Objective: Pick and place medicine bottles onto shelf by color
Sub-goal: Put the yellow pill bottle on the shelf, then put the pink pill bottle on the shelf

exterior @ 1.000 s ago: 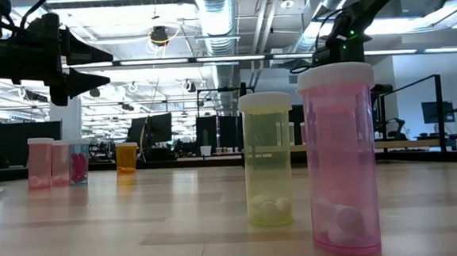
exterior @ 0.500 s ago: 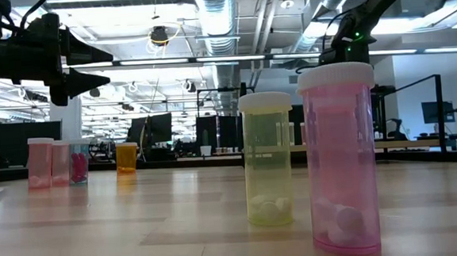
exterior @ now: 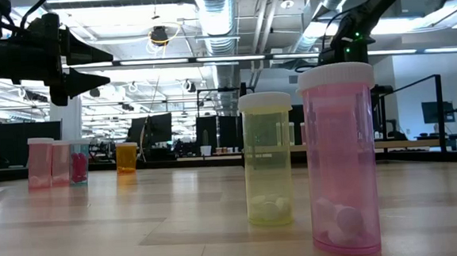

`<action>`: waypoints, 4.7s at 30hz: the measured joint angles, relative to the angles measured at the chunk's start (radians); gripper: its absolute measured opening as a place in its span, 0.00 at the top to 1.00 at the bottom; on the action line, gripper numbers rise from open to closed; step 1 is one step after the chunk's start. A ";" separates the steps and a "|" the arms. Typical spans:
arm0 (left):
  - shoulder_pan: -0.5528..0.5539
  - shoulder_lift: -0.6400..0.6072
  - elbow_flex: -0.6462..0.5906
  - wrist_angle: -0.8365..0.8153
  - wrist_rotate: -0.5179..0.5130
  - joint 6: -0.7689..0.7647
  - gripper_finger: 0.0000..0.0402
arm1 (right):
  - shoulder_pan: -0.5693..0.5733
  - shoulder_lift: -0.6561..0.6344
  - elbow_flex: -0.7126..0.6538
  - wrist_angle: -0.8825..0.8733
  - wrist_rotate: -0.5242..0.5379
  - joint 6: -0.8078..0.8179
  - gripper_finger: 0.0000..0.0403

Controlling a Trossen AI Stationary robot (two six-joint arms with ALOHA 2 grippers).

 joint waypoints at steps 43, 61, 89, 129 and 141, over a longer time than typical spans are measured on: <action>0.000 0.000 0.000 0.000 0.000 0.000 0.22 | -0.011 0.002 0.000 0.051 0.035 -0.019 0.63; 0.000 0.000 0.000 0.000 0.000 0.000 0.22 | -0.009 0.002 0.000 0.077 0.035 0.017 0.49; 0.000 0.000 0.000 0.000 0.000 0.000 0.22 | 0.128 0.000 0.263 -0.256 0.182 0.287 0.52; 0.000 0.000 0.000 0.000 0.000 0.000 0.22 | 1.290 -0.051 0.280 -0.361 -0.112 1.828 0.78; 0.000 0.018 0.000 -0.001 0.001 0.000 0.22 | 1.526 0.154 0.284 -0.041 -0.202 2.075 0.65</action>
